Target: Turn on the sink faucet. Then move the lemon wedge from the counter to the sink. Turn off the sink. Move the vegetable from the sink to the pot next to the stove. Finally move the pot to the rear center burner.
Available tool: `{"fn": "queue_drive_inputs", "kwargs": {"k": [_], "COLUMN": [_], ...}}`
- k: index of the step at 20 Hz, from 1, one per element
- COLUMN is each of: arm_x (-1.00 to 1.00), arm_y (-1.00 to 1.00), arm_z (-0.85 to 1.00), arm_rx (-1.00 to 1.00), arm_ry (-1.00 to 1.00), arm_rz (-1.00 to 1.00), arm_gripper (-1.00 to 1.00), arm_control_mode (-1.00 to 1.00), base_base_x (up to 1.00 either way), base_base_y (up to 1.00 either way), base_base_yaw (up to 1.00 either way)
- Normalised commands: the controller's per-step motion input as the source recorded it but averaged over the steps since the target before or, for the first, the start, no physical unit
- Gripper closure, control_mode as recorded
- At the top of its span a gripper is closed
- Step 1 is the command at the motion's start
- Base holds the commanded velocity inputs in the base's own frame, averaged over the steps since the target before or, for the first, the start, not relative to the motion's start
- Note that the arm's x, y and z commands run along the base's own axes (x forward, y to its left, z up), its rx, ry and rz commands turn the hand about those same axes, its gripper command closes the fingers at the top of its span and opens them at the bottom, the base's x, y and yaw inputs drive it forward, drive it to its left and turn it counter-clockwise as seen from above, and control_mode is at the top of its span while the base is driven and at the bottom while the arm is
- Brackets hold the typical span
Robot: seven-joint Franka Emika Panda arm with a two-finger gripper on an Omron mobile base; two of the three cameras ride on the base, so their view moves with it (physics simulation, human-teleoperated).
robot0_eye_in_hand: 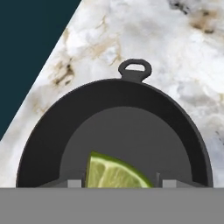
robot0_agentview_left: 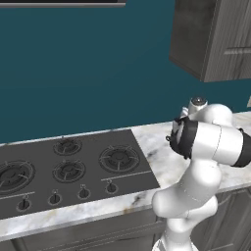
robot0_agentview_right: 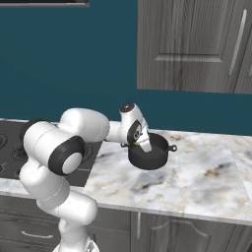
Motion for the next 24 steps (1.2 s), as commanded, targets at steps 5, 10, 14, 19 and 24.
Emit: {"fn": "queue_drive_inputs", "kwargs": {"k": [5, 10, 14, 19, 24], "arm_x": [0.11, 0.15, 0.15, 0.21, 0.19], "arm_y": [-0.04, -0.07, -0.15, -0.15, -0.12], "arm_z": [-0.22, -0.18, -0.16, -0.1, -0.1], "arm_rx": [0.0, 0.0, 0.01, 0.03, 0.04], "arm_ry": [0.0, 0.0, 0.0, 0.01, 0.03], "arm_rz": [0.0, 0.0, 0.0, 0.0, 0.0], "arm_gripper": [1.0, 1.0, 1.0, 1.0, 1.0], "arm_control_mode": [-1.0, -1.0, -1.0, -1.0, -1.0], "base_base_x": [0.0, 0.0, 0.0, 0.0, 0.0], "base_base_y": [0.0, 0.0, 0.0, 0.0, 0.0], "base_base_yaw": [0.0, 0.0, 0.0, 0.0, 0.0]}}
